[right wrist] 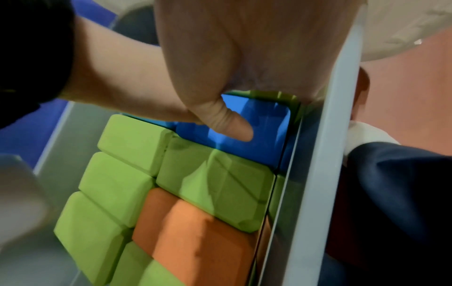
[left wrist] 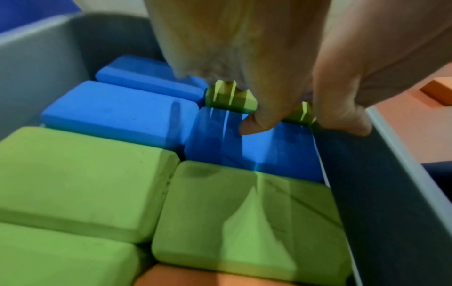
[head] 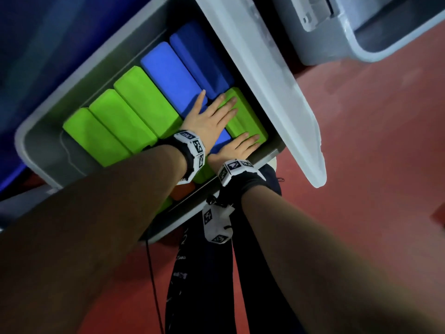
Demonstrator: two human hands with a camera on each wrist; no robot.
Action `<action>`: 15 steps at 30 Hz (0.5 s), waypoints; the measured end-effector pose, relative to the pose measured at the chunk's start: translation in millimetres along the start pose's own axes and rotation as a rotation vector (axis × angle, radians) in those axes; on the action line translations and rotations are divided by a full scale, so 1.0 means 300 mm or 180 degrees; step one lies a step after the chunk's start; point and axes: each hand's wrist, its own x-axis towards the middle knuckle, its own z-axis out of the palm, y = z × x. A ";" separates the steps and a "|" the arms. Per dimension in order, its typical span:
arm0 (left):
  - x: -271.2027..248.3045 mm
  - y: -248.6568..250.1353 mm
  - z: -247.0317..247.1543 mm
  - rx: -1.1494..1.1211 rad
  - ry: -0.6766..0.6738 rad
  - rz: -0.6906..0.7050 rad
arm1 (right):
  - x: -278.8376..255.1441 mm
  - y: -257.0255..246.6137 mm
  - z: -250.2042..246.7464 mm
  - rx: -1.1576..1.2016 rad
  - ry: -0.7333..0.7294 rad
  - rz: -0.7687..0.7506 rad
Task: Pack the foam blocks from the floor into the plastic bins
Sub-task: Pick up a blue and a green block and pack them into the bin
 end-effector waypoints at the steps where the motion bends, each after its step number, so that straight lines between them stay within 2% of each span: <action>1: -0.004 0.001 -0.010 -0.0037 -0.0071 -0.0058 | 0.024 0.006 -0.001 0.0162 -0.0107 -0.0173; 2: -0.005 -0.002 -0.024 -0.0013 -0.0081 -0.0072 | 0.042 0.017 -0.015 0.0226 -0.0219 -0.0233; 5: -0.011 -0.006 -0.067 0.0277 -0.0148 0.0145 | 0.006 0.013 -0.063 -0.0103 0.0315 -0.0213; 6: -0.014 0.000 -0.082 0.0345 -0.0193 0.0209 | -0.015 0.027 -0.075 -0.0056 0.0208 -0.0282; 7: -0.016 0.006 -0.095 0.0393 -0.0240 0.0238 | -0.025 0.023 -0.106 -0.0011 -0.0238 -0.0268; 8: -0.017 0.011 -0.108 0.0422 -0.0291 0.0243 | -0.028 0.033 -0.108 -0.0267 -0.0900 -0.0262; 9: -0.015 0.012 -0.113 0.0429 -0.0327 0.0240 | -0.020 0.037 -0.110 -0.0175 -0.1540 -0.0154; 10: -0.009 0.007 -0.108 0.0408 -0.0338 0.0252 | -0.002 0.045 -0.094 0.0047 -0.1432 0.0034; 12: 0.005 -0.012 -0.093 0.0352 -0.0344 0.0345 | 0.030 0.047 -0.089 -0.0180 -0.0759 -0.0072; 14: 0.016 -0.028 -0.087 0.0319 -0.0437 0.0426 | 0.012 0.030 -0.099 -0.0352 -0.1559 -0.0080; 15: 0.023 -0.033 -0.087 0.0306 -0.0508 0.0451 | 0.005 0.026 -0.090 -0.0343 -0.1530 -0.0015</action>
